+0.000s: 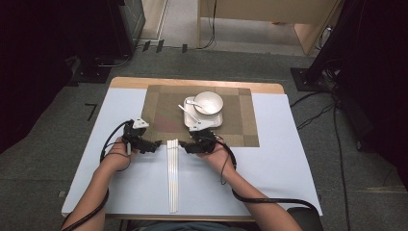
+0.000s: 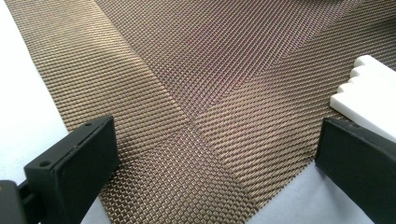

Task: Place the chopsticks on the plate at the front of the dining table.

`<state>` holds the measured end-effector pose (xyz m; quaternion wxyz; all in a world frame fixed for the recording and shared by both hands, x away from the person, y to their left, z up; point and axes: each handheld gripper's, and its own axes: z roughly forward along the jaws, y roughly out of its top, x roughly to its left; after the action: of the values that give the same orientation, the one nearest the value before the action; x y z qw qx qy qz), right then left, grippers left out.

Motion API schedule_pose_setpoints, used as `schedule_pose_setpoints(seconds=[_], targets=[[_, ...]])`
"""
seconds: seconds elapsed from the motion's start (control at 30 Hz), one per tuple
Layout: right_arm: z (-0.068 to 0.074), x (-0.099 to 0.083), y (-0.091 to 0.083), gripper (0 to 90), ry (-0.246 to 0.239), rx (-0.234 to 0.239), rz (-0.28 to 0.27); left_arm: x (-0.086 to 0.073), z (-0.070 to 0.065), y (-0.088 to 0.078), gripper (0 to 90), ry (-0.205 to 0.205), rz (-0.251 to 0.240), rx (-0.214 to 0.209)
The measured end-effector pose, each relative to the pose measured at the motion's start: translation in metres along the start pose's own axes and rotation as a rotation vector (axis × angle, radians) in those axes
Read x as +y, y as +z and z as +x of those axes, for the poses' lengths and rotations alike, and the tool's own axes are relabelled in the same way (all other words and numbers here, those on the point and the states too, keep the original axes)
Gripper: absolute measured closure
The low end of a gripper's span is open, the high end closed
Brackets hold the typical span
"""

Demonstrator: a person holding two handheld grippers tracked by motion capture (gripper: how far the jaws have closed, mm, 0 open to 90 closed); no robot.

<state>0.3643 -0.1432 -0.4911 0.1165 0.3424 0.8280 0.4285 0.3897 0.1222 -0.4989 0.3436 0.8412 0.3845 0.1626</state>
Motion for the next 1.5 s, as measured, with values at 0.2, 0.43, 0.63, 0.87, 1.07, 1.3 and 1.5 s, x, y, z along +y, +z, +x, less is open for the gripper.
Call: schedule_pose_setpoints(seconds=[0.2,0.43,0.63,0.87,1.07,1.3,1.5], targets=[[0.004,-0.001,0.003,39.1,-0.002,0.008,0.007,0.000,0.000,0.000,0.0,0.000,0.001,0.000],[0.009,-0.002,0.006,39.1,-0.008,0.017,0.010,0.000,0.000,0.000,0.0,0.001,0.000,0.000],[0.013,-0.001,0.008,39.1,-0.009,0.027,0.010,0.000,0.000,0.000,0.0,0.001,0.000,0.000],[0.014,0.000,0.010,39.2,-0.012,0.034,0.010,0.000,0.000,0.000,0.0,0.001,0.000,0.000],[0.015,-0.001,0.012,39.4,-0.018,0.036,0.016,0.000,0.000,0.000,0.0,0.001,0.000,0.000],[0.017,-0.001,0.014,39.5,-0.022,0.039,0.021,0.000,0.000,0.000,0.0,0.001,0.000,0.000],[0.018,-0.002,0.014,39.9,-0.026,0.039,0.022,0.000,0.000,0.000,0.0,0.001,-0.001,0.000]])
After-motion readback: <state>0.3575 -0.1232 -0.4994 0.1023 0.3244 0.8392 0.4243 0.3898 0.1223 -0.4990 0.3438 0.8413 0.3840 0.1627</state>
